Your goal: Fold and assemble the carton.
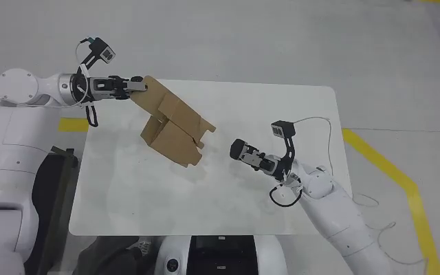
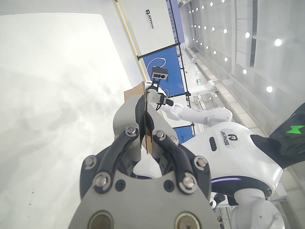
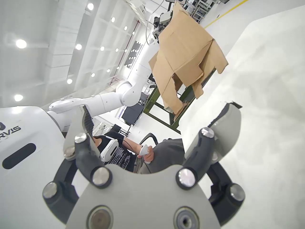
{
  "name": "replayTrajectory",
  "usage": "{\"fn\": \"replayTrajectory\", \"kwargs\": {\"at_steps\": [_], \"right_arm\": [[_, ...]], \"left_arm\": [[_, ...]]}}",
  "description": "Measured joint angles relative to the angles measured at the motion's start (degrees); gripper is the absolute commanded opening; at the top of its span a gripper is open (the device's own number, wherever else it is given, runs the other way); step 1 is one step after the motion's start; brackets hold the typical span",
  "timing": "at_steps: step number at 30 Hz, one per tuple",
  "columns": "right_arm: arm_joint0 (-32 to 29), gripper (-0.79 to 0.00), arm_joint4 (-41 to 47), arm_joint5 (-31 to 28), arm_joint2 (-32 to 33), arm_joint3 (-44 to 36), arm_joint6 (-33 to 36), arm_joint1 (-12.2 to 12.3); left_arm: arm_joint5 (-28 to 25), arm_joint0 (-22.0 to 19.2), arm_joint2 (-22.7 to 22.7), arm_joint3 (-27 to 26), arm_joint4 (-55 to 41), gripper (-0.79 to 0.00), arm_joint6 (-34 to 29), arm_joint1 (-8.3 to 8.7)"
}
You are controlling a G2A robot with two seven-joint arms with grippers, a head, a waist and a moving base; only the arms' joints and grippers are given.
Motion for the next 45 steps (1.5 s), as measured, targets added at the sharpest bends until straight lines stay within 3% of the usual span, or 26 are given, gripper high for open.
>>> {"fn": "replayTrajectory", "kwargs": {"at_steps": [10,27,35,45], "right_arm": [[1.8,0.0,-1.6,4.5,-4.6,-1.1,-2.4,-1.3],[10.7,0.0,11.0,-3.6,-17.9,12.5,1.1,-7.3],[10.5,0.0,16.6,-6.6,-18.0,12.2,5.6,-7.9],[7.6,0.0,16.0,-5.8,-14.6,7.8,6.8,-6.8]], "left_arm": [[0.0,0.0,0.0,0.0,0.0,-0.785,0.0,0.0],[0.0,0.0,0.0,0.0,0.0,-0.785,0.0,0.0],[0.0,0.0,0.0,0.0,0.0,-0.785,0.0,0.0],[0.0,0.0,0.0,0.0,0.0,-0.785,0.0,0.0]]}}
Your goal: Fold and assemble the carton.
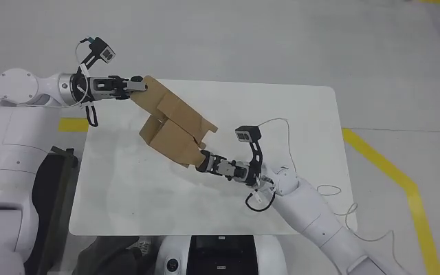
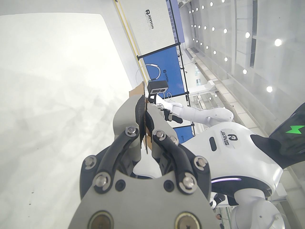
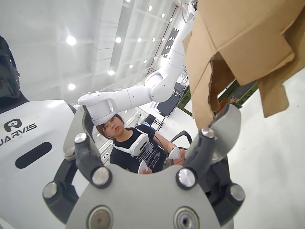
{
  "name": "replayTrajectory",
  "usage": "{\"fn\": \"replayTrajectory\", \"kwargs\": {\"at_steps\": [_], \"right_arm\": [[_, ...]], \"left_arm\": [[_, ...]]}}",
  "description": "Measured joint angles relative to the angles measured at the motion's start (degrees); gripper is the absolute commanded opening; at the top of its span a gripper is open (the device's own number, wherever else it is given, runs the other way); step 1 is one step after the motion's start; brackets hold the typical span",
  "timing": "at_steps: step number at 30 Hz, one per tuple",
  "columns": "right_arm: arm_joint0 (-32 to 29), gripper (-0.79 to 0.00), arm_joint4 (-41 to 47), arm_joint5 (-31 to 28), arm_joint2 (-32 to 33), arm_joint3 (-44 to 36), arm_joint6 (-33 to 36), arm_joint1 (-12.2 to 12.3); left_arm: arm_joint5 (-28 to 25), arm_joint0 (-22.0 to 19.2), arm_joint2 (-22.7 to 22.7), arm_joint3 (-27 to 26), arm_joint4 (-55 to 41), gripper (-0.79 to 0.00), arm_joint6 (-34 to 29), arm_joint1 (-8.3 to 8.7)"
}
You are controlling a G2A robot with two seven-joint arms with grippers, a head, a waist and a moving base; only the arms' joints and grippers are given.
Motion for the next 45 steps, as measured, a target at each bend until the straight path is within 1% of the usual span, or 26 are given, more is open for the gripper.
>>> {"fn": "replayTrajectory", "kwargs": {"at_steps": [5,11,17,27,28,29,32,41,43,45], "right_arm": [[-2.0,0.0,1.9,0.7,1.5,-2.8,1.0,0.5],[-2.8,0.0,3.9,1.8,1.8,-4.8,2.3,0.7],[-1.5,0.0,5.9,2.8,0.8,-2.0,1.6,-0.2],[0.8,0.0,4.1,4.2,-1.6,1.4,-0.4,-2.1],[1.0,-0.031,3.8,4.3,-1.8,1.6,-0.5,-2.3],[1.3,-0.086,3.5,4.4,-2.1,1.9,-0.7,-2.5],[1.8,-0.139,3.0,4.6,-2.5,2.4,-1.3,-3.0],[2.4,-0.243,-0.2,5.0,-2.3,3.7,-3.9,-3.8],[2.4,-0.292,-0.8,5.4,-2.2,3.9,-4.5,-3.9],[2.4,-0.323,-1.6,5.8,-2.1,4.1,-5.1,-4.1]], "left_arm": [[0.0,0.0,0.0,0.0,0.0,-0.785,0.0,0.0],[0.0,0.0,0.0,0.0,0.0,-0.785,0.0,0.0],[0.0,0.0,0.0,0.0,0.0,-0.785,0.0,0.0],[0.0,0.0,0.0,0.0,0.0,-0.785,0.0,0.0],[0.0,0.0,0.0,0.0,0.0,-0.785,0.0,0.0],[0.0,0.0,0.0,0.0,0.0,-0.785,0.0,0.0],[0.0,0.0,0.0,0.0,0.0,-0.785,0.0,0.0],[0.0,0.0,0.0,0.0,0.0,-0.785,0.0,0.0],[0.0,0.0,0.0,0.0,0.0,-0.785,0.0,0.0],[0.0,0.0,0.0,0.0,0.0,-0.785,0.0,0.0]]}}
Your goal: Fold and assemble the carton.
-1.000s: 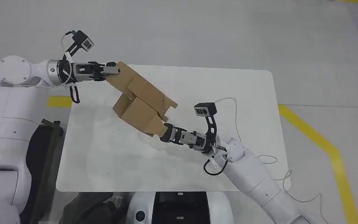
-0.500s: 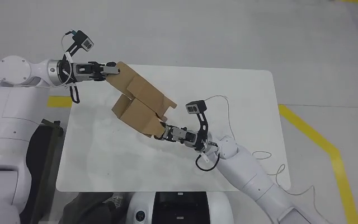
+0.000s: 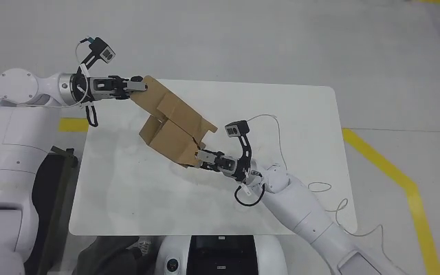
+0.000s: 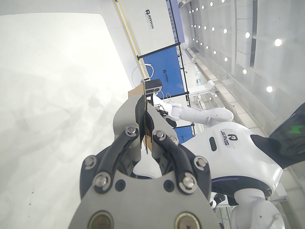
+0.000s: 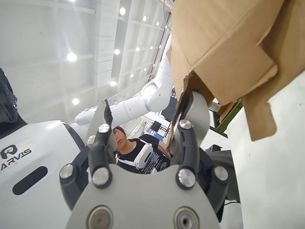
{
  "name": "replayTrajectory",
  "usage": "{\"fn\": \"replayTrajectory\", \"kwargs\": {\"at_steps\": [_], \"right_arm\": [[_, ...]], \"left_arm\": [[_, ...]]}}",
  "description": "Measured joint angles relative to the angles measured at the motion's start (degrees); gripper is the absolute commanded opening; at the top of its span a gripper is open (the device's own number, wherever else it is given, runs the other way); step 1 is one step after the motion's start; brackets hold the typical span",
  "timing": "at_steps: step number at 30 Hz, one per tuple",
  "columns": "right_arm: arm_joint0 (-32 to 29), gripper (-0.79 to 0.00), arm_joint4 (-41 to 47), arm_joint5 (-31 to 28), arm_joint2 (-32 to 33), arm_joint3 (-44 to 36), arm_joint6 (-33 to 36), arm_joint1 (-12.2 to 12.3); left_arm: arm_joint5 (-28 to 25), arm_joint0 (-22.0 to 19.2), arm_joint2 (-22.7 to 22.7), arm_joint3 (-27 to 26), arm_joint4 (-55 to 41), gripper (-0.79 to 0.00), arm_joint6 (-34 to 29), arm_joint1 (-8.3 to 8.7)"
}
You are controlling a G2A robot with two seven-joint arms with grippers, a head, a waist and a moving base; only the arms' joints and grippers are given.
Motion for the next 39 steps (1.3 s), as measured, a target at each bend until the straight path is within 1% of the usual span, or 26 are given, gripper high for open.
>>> {"fn": "replayTrajectory", "kwargs": {"at_steps": [2,7,9,11,13,17,19,22,23,24,25,27,28,29,30,31,32,39], "right_arm": [[0.0,-0.379,-0.6,0.6,-0.1,0.2,-0.3,-0.2],[0.2,-0.468,-1.6,1.3,-0.1,0.8,-1.0,-0.5],[0.3,-0.551,-2.3,1.4,-0.1,1.2,-1.4,-0.7],[0.4,-0.6,-3.1,1.5,0.0,1.4,-2.0,-0.9],[0.4,-0.634,-3.8,1.6,0.1,1.6,-2.6,-1.0],[0.2,-0.634,-5.3,1.9,0.5,1.7,-3.7,-1.1],[0.1,-0.653,-5.8,2.0,0.7,1.6,-4.0,-1.2],[-0.2,-0.72,-6.3,2.1,1.1,1.3,-4.3,-1.2],[-0.3,-0.76,-6.5,2.2,1.3,1.2,-4.3,-1.2],[-0.4,-0.785,-6.6,2.2,1.4,1.1,-4.3,-1.2],[-0.4,-0.785,-6.7,2.3,1.5,1.0,-4.4,-1.2],[-0.6,-0.785,-6.8,2.4,1.7,0.7,-4.3,-1.2],[-0.7,-0.785,-6.8,2.4,1.9,0.6,-4.3,-1.2],[-0.7,-0.785,-6.8,2.4,2.0,0.6,-4.3,-1.2],[-0.8,-0.785,-6.8,2.4,2.2,0.5,-4.2,-1.2],[-0.9,-0.785,-6.8,2.5,2.3,0.4,-4.2,-1.2],[-0.9,-0.785,-6.8,2.5,2.5,0.3,-4.1,-1.2],[-1.9,-0.785,-7.8,2.9,4.8,-1.8,-3.3,-0.5]], "left_arm": [[0.0,0.0,0.0,0.0,0.0,-0.785,0.0,0.0],[0.0,0.0,0.0,0.0,0.0,-0.785,0.0,0.0],[0.0,0.0,0.0,0.0,0.0,-0.785,0.0,0.0],[0.0,0.0,0.0,0.0,0.0,-0.785,0.0,0.0],[0.0,0.0,0.0,0.0,0.0,-0.785,0.0,0.0],[0.0,0.0,0.0,0.0,0.0,-0.785,0.0,0.0],[0.0,0.0,0.0,0.0,0.0,-0.785,0.0,0.0],[0.0,0.0,0.0,0.0,0.0,-0.785,0.0,0.0],[0.0,0.0,0.0,0.0,0.0,-0.785,0.0,0.0],[0.0,0.0,0.0,0.0,0.0,-0.665,0.0,0.0],[0.0,0.0,0.0,0.0,0.0,-0.603,0.0,0.0],[0.0,0.0,0.0,0.0,0.0,-0.6,0.0,0.0],[0.0,0.0,0.0,0.0,0.0,-0.585,0.0,0.0],[0.0,0.0,0.0,0.0,0.0,-0.551,0.0,0.0],[0.0,0.0,0.0,0.0,0.0,-0.465,0.0,0.0],[0.0,0.0,0.0,0.0,0.0,-0.16,0.0,0.0],[0.0,0.0,0.0,0.0,0.0,0.0,0.0,0.0],[0.0,0.0,0.0,0.0,0.0,0.0,0.0,0.0]]}}
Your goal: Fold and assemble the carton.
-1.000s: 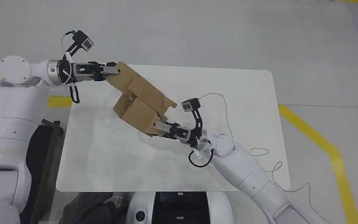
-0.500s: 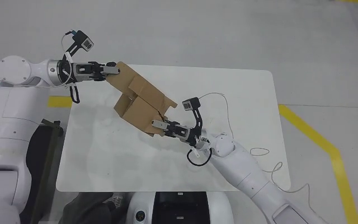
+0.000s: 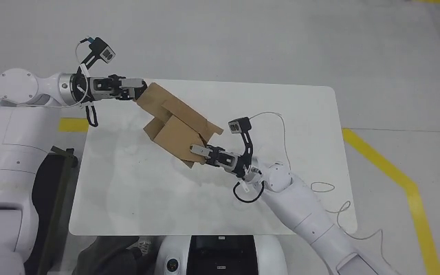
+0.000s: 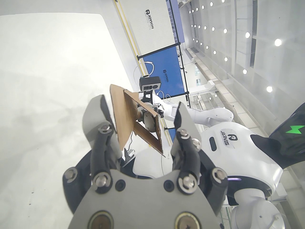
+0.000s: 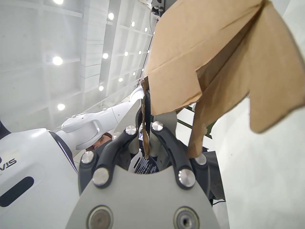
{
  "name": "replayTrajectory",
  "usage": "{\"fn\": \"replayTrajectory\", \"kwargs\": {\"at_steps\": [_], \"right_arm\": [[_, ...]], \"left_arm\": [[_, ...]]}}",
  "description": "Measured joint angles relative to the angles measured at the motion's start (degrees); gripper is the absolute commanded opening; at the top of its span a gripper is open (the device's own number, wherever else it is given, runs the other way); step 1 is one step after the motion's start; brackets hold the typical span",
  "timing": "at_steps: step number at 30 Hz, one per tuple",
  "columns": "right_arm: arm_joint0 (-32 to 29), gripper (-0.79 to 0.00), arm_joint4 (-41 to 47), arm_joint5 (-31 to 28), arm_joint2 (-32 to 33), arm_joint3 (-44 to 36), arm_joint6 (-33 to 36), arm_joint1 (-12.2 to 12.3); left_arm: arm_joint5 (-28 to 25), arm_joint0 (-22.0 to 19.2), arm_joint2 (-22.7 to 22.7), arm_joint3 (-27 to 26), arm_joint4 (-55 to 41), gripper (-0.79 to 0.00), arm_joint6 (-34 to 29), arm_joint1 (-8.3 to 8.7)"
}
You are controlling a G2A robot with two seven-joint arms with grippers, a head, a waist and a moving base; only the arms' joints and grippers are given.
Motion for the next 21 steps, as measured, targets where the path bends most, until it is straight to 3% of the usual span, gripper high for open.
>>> {"fn": "replayTrajectory", "kwargs": {"at_steps": [5,14,21], "right_arm": [[-1.6,-0.785,-1.9,3.2,3.5,-3.4,2.3,1.4],[-4.5,-0.785,-10.8,18.9,10.4,-12.7,12.2,5.0],[-5.3,-0.785,-12.4,25.5,12.9,-16.2,18.8,6.5]], "left_arm": [[0.0,0.0,0.0,0.0,0.0,0.0,0.0,0.0],[0.0,0.0,0.0,0.0,0.0,0.0,0.0,0.0],[0.0,0.0,0.0,0.0,0.0,0.0,0.0,0.0]]}}
